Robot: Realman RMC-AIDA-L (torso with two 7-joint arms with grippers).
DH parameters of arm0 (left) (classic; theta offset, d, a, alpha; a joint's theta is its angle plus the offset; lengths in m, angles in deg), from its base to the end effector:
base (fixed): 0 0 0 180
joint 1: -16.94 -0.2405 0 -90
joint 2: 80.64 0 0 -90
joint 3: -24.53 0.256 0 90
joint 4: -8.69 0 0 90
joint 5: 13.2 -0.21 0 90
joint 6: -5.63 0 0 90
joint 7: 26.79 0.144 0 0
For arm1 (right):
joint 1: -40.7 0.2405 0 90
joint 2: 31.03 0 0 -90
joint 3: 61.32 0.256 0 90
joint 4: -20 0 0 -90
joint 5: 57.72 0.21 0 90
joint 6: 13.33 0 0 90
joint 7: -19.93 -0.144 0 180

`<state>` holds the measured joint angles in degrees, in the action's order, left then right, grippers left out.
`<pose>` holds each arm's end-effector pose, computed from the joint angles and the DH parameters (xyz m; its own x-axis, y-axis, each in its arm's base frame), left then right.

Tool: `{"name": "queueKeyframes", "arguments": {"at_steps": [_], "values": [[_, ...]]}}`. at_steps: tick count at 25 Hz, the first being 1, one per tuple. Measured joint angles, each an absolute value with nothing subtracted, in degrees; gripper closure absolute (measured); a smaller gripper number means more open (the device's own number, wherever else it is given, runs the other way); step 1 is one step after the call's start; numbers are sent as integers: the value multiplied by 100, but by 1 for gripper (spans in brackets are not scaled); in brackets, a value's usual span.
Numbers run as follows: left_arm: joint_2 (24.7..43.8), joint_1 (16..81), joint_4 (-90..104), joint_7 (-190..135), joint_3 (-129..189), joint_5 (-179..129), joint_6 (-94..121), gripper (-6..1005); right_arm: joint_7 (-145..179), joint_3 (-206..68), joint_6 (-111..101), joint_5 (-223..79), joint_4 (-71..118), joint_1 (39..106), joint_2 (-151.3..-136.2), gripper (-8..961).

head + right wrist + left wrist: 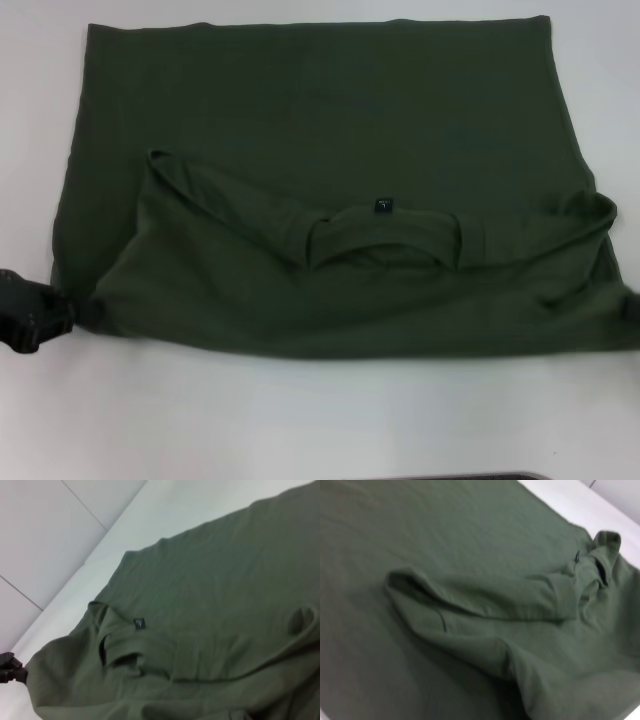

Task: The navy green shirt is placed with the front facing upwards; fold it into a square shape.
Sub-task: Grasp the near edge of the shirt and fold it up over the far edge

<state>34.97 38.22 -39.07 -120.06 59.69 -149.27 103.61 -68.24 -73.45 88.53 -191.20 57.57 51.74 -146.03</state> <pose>-0.3426 0.2645 0.0432 0.7179 0.6673 0.1985 0.6929 -0.7126 -0.1101 0.3916 0.1853 0.0568 0.4009 -0.7219 -0.5641 -0.8905 -0.4517 -0.0548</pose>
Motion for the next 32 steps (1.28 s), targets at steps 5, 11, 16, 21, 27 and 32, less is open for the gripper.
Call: {"name": "queueKeyframes", "arguments": {"at_steps": [5, 11, 16, 21, 27, 32], "values": [[3419, 3926, -3914, -11982, 5695, -14920, 10640, 979, -6974, -7128, 8898, -19110, 5777, 5402, -14462, 928], [3378, 4115, -3972, -11943, 5306, -14882, 10846, 979, -7236, -7033, 8867, -19107, 5788, 5805, -14337, 928], [3373, 4461, -3962, -11943, 5158, -14621, 10760, 979, -7521, -7024, 8709, -19043, 5796, 6289, -14271, 928], [3422, 4950, -3888, -12056, 5086, -14526, 10268, 979, -7926, -7053, 8392, -18942, 5829, 6772, -14194, 928], [3527, 5489, -3590, -12104, 5096, -14450, 9504, 979, -8392, -7216, 7909, -18939, 5864, 7319, -14159, 928], [3743, 5793, -3560, -12238, 5151, -14446, 8658, 979, -8754, -7519, 7342, -18933, 5868, 7546, -14168, 928]]}}
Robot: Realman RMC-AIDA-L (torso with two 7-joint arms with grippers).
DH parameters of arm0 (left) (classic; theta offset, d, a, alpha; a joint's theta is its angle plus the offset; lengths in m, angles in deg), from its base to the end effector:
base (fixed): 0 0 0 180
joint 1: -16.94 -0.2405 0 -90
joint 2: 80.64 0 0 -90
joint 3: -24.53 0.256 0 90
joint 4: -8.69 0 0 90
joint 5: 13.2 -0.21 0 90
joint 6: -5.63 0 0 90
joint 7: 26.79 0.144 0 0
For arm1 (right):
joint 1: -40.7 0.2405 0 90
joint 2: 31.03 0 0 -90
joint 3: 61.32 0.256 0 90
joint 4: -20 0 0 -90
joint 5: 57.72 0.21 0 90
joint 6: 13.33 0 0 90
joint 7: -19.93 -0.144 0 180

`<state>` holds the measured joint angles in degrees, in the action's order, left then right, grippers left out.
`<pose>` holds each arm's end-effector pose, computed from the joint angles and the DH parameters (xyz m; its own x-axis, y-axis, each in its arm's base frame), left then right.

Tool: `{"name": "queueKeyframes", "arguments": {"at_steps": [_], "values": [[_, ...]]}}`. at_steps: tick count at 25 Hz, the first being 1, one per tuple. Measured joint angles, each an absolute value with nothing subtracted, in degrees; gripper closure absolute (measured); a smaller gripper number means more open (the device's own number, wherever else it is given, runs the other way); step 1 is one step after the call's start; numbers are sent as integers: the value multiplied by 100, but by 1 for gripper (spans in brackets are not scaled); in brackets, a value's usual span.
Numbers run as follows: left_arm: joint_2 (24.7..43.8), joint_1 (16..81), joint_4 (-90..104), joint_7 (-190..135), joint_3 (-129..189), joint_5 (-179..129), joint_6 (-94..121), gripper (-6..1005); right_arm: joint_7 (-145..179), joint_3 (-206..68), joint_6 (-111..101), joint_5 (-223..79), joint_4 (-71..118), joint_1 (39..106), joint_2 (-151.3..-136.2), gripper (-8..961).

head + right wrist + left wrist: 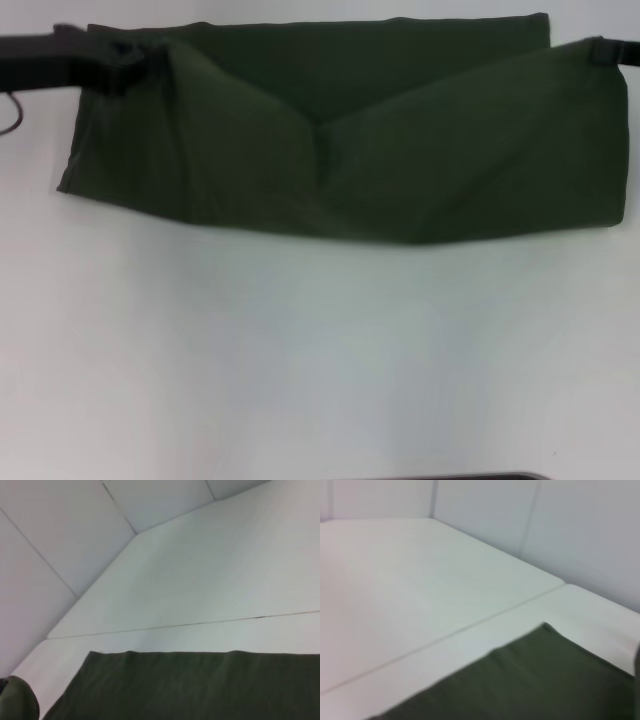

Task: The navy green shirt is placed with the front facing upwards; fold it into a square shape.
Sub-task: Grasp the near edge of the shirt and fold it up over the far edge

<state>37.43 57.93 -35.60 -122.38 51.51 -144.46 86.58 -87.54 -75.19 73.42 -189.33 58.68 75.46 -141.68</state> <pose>-0.2471 0.3983 0.0430 0.7761 0.4535 0.4382 0.6037 -0.7352 -0.3082 0.3156 0.3641 0.1012 0.4460 -0.6437 -0.6219 -0.8763 -0.4555 -0.1570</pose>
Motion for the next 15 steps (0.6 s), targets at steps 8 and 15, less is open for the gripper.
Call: {"name": "queueKeyframes", "arguments": {"at_steps": [8, 15], "values": [[3816, 6003, -3370, -12635, 5175, -14448, 7444, 979, -9016, -7836, 6600, -18928, 5847, 7745, -14200, 928], [3814, 6066, -3254, -12839, 5272, -14456, 6732, 979, -9277, -7932, 6223, -18920, 5854, 7837, -14171, 928]]}}
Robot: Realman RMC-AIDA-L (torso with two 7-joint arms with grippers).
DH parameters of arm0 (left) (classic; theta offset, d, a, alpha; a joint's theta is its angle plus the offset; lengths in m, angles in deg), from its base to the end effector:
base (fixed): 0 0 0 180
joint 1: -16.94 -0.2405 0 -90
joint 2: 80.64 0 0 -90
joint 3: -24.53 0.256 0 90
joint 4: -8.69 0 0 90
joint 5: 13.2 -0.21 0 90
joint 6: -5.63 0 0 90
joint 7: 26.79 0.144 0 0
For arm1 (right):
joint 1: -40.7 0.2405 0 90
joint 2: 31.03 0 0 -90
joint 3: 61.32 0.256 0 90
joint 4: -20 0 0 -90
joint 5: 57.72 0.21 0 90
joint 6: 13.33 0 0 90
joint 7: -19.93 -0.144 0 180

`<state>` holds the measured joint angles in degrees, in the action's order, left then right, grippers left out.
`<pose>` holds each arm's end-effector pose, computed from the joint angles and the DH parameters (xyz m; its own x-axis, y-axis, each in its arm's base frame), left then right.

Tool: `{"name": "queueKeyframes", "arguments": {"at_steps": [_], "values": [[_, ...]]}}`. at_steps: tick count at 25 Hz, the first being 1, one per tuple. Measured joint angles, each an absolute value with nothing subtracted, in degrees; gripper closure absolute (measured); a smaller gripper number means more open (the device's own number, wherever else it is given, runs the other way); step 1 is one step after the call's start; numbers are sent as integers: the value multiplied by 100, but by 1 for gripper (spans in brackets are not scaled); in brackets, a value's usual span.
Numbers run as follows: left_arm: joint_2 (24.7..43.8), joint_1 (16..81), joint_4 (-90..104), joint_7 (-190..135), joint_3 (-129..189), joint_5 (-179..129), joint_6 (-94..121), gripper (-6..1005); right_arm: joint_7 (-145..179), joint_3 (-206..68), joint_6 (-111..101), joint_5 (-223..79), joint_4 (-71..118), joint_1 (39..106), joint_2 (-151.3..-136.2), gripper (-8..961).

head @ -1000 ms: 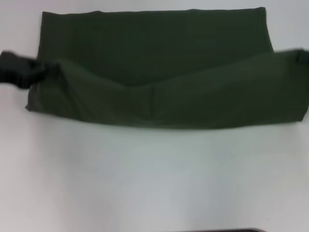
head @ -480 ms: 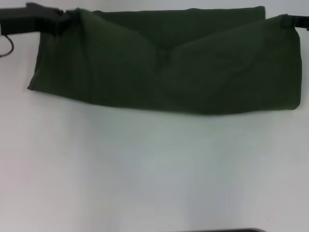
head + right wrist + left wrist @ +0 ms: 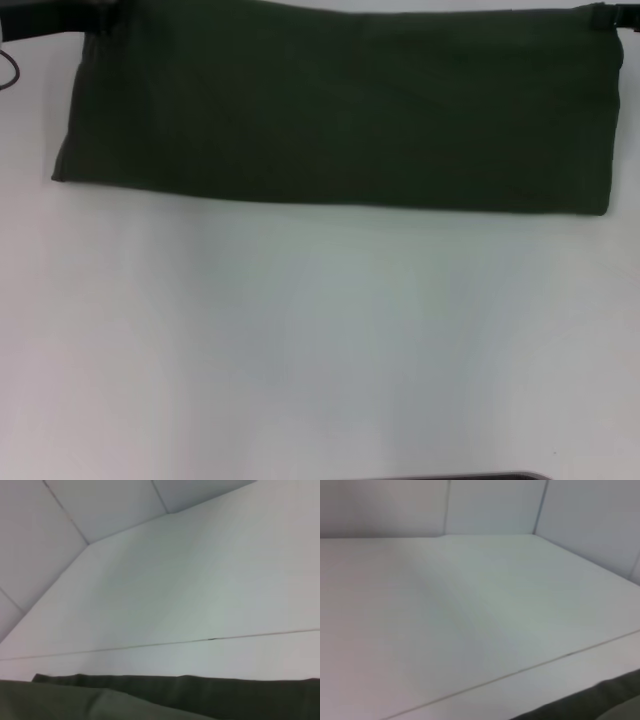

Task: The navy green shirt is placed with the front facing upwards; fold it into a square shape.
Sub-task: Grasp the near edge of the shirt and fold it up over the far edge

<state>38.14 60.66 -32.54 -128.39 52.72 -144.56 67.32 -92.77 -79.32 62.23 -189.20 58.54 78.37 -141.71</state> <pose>-0.2537 0.4374 0.0435 0.7085 0.4933 0.5047 0.7046 -0.5348 -0.4664 0.3111 0.3973 0.1037 0.4282 -0.6384 -0.6396 -0.9009 -0.3569 -0.2470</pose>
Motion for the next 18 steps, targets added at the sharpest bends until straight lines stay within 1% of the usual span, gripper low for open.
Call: {"name": "queueKeyframes", "arguments": {"at_steps": [6, 12, 18], "values": [[3799, 6166, -3012, -12871, 5373, -14449, 6316, 979, -9456, -8185, 5918, -18896, 5854, 7939, -14141, 928], [3840, 6247, -2788, -12873, 5391, -14444, 5876, 979, -9563, -8590, 5372, -18897, 5799, 8052, -14142, 928], [3921, 6298, -2677, -12870, 5388, -14439, 5593, 978, -9566, -8865, 4764, -18902, 5653, 8121, -14207, 928]]}}
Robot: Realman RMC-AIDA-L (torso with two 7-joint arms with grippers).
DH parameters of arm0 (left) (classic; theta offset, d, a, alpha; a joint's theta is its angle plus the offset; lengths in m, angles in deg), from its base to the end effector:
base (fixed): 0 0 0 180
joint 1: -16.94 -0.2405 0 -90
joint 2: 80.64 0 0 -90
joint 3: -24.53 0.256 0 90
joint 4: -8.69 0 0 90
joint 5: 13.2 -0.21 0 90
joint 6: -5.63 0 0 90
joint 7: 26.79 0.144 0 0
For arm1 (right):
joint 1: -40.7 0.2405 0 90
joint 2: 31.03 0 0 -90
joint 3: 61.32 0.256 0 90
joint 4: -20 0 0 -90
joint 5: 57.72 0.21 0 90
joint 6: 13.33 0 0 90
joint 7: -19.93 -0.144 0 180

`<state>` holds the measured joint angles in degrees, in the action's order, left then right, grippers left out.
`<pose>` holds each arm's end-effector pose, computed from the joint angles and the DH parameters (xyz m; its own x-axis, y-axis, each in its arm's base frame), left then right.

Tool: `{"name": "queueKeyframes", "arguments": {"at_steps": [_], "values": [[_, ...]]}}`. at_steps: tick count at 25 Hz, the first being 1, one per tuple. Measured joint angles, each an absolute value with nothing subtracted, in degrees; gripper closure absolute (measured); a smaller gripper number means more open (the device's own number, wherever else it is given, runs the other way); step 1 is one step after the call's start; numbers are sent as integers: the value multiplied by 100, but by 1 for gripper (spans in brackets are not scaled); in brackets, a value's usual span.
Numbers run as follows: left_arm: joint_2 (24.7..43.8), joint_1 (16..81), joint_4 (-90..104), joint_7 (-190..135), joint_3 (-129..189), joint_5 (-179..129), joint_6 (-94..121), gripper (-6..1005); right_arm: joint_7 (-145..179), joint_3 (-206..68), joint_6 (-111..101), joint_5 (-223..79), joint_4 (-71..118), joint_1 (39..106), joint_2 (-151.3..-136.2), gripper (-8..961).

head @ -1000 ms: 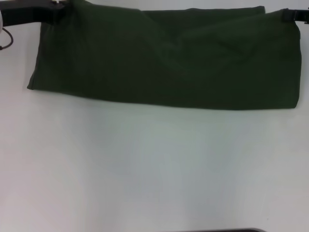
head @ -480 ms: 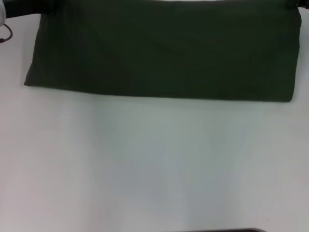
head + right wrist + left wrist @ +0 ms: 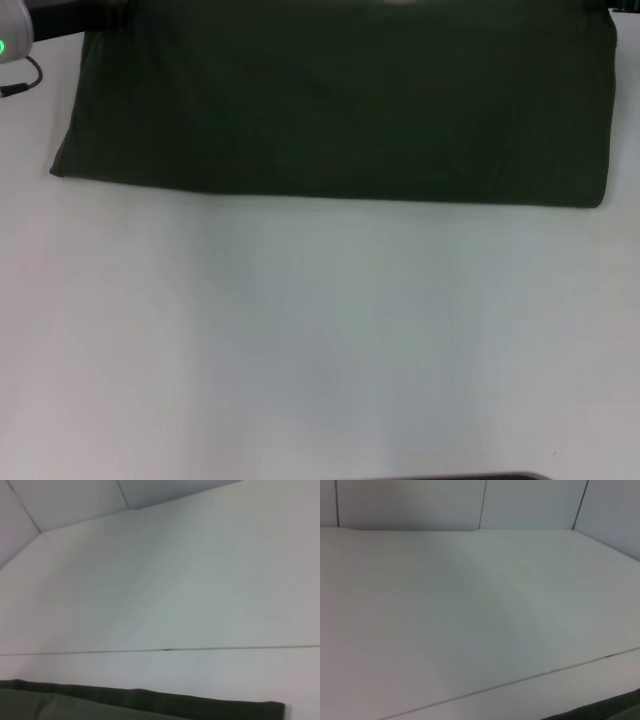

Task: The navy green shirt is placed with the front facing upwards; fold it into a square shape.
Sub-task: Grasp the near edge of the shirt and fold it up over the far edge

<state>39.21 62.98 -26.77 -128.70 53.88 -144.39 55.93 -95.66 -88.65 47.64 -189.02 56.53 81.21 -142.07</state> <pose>-0.2553 0.4512 0.0217 0.6834 0.5143 0.5181 0.7294 -0.4509 -0.5145 0.3043 0.4308 0.0923 0.4859 -0.6281 -0.6078 -0.8713 -0.2933 -0.3934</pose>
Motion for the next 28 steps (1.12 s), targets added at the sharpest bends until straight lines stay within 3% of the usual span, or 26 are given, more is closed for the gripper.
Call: {"name": "queueKeyframes", "arguments": {"at_steps": [28], "values": [[4064, 6642, -2129, -12801, 5390, -14168, 4516, 915, -9502, -9317, 3419, -18881, 5289, 8375, -14397, 927]]}}
